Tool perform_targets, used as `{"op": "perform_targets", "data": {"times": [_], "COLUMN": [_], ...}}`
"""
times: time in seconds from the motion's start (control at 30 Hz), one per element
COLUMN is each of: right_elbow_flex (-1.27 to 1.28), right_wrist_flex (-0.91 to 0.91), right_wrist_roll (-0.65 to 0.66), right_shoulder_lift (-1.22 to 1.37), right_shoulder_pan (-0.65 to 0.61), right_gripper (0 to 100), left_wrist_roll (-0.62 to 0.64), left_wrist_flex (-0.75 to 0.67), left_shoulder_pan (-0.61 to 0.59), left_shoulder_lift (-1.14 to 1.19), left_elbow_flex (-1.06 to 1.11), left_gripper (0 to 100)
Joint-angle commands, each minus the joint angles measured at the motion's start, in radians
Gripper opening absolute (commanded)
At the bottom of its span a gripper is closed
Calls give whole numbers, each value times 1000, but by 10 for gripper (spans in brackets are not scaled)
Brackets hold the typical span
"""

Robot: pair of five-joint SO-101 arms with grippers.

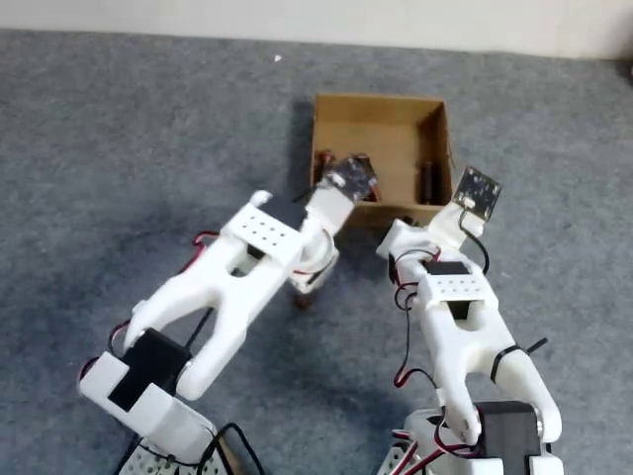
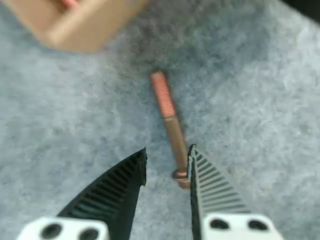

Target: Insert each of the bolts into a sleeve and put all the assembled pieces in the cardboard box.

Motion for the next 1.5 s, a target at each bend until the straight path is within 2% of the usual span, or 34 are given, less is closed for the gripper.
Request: {"op": "perform_targets", "data": {"times": [0.0, 0.23, 0.8, 0.97, 1.13, 1.27, 1.47], "right_elbow_flex": [-10, -8, -5, -5, -5, -5, -5], "right_wrist_flex": [-27, -27, -27, -27, -27, -27, -27], "right_wrist_roll": [2, 2, 2, 2, 2, 2, 2], "right_shoulder_lift": [-48, -48, -48, -48, -48, -48, -48], "right_shoulder_pan": [12, 12, 12, 12, 12, 12, 12], "right_gripper": [4, 4, 4, 4, 4, 4, 4], "left_wrist_roll": [-5, -5, -5, 9, 32, 34, 37], "left_wrist_flex": [-80, -164, -164, -155, -64, -49, -48], "left_shoulder_pan": [41, 39, 39, 39, 41, 41, 33], "left_shoulder_lift": [-5, -4, -2, 74, 171, 202, 173], "left_elbow_flex": [53, 137, 147, 70, -48, -79, -65], "left_gripper": [158, 158, 157, 153, 85, 2, 5]}}
